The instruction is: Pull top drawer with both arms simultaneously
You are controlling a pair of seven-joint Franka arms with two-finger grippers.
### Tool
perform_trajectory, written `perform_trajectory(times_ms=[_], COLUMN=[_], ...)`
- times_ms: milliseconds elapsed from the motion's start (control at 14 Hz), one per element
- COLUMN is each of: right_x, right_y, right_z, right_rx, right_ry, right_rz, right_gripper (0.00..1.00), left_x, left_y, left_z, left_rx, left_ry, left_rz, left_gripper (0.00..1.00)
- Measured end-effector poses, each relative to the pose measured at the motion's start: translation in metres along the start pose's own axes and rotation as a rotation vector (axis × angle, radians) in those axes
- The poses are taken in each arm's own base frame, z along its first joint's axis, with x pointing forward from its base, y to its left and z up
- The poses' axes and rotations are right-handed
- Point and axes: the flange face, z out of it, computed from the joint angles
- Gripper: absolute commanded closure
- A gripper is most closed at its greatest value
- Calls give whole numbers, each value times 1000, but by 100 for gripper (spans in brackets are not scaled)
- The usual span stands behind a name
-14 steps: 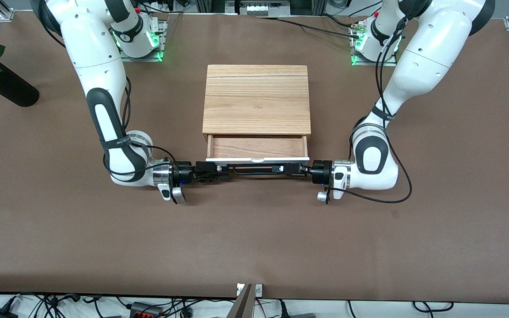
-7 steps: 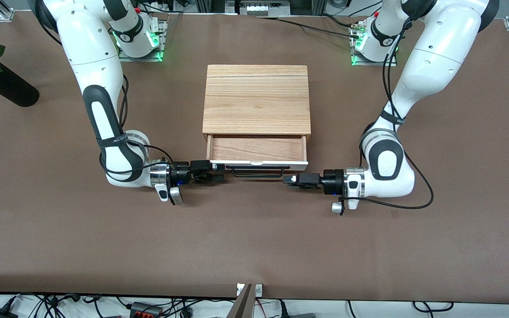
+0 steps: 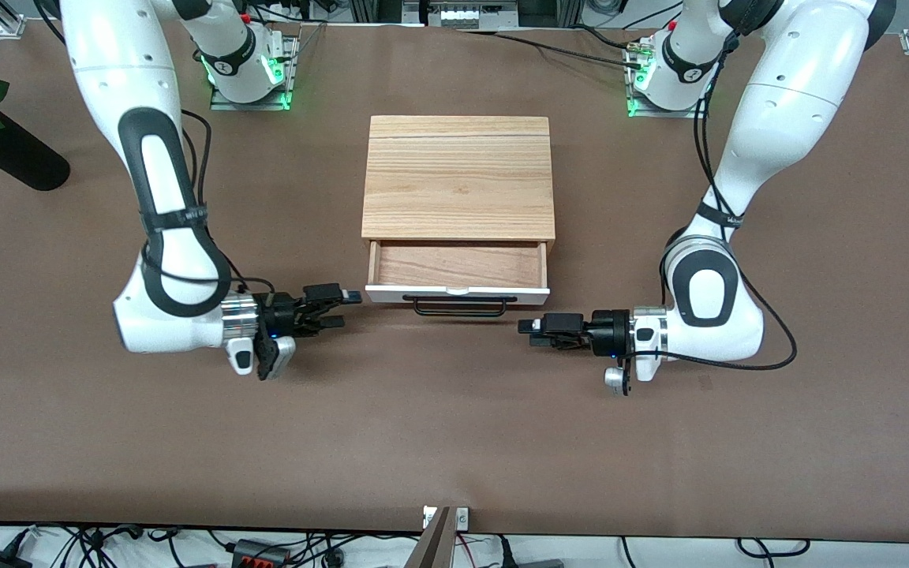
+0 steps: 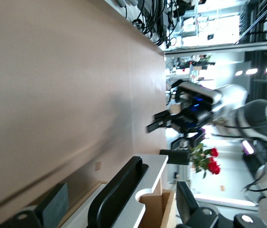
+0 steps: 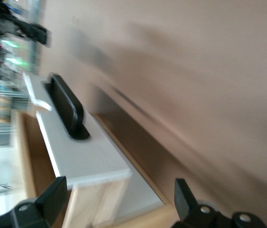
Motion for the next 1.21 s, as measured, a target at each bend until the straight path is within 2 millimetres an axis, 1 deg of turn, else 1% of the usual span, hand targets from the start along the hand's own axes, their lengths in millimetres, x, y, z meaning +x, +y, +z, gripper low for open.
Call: perform_trajectory(times_ms=[214,286,357,429,571,643,786,929,1071,1214], right_x=[-8,-12,-18,-25,-40,-47,-62,-79,-90,-103], right_y=[-25,-33,-42,-51,-66,-73,-89,-105,-126,-144], right_z=[-59,-77,-94,-110,-138,-150,-178,-218,-264,-299], right_rx=[-284,-383,-475,-562,-698,-734,-762,-777,-792,-798], right_ry=[-106,-143,-181,-221,-292,-321,-362,-396,-358,-300], right_rz=[-6,7,22,42,91,110,151,210,244,251], right_gripper=[0,0,0,0,0,0,0,0,0,0], left_x=[6,8,8,6,0,-4,-15,-21,-29,-46], left_y=[11,20,31,46,84,101,129,158,194,227], left_z=[-27,-39,-52,-65,-93,-106,-137,-176,-217,-255], left_rx=[131,186,245,313,493,578,730,839,944,1052], left_ry=[-34,-49,-78,-127,-210,-242,-304,-312,-265,-231], left_rz=[60,73,83,93,118,136,163,184,187,167], left_gripper=[0,0,0,0,0,0,0,0,0,0])
